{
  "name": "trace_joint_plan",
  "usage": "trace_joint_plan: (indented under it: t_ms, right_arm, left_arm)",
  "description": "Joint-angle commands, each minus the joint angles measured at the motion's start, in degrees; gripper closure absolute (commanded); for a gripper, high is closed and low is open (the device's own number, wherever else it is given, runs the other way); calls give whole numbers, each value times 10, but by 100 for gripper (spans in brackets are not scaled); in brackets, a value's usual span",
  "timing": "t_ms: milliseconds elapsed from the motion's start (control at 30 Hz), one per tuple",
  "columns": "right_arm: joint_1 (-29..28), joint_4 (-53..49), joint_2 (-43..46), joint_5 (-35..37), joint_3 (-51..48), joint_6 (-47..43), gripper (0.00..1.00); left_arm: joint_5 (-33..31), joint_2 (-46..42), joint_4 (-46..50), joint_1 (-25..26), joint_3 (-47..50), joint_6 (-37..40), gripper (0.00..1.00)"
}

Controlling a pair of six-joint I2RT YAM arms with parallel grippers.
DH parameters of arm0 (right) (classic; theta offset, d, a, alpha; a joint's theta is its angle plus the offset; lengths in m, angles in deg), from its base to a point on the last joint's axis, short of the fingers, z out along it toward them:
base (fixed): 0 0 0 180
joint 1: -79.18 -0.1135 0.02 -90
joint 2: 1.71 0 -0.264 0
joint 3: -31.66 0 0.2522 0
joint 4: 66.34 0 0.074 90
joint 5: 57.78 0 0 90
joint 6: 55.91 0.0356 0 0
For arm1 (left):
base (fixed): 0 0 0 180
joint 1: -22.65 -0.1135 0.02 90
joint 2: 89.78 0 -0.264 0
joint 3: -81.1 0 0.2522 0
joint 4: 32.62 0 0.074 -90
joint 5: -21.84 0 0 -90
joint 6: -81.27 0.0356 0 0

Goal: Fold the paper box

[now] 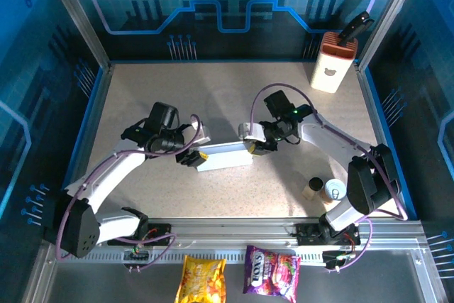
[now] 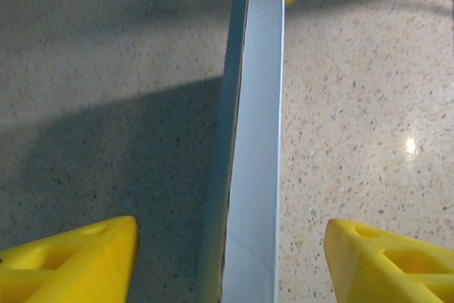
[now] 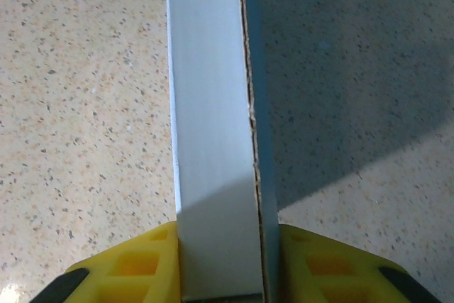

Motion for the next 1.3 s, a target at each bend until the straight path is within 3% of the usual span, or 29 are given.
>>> trace_joint_plan:
  t_ms: [0, 200, 467, 967, 1100, 1267]
  right_arm:
    - [-24, 12, -10, -10, 24, 35, 70]
    - [-43, 16, -21, 10, 25, 45, 71]
    - [-46, 21, -19, 26, 18, 47, 70]
    - [-54, 17, -10, 41, 22, 50, 66]
    - [-55, 21, 8, 43, 23, 70, 61]
    - [-54, 35, 49, 66, 14, 144, 43]
  left_arm:
    - [6, 18, 58, 20, -42, 14, 30]
    - [5, 88, 136, 35, -96, 50, 29]
    - [-6, 122, 157, 42, -101, 64, 30]
    - [-54, 128, 121, 48, -77, 66, 59]
    - [-52, 127, 117, 48, -72, 64, 60]
    - [-46, 124, 111, 48, -66, 62, 60]
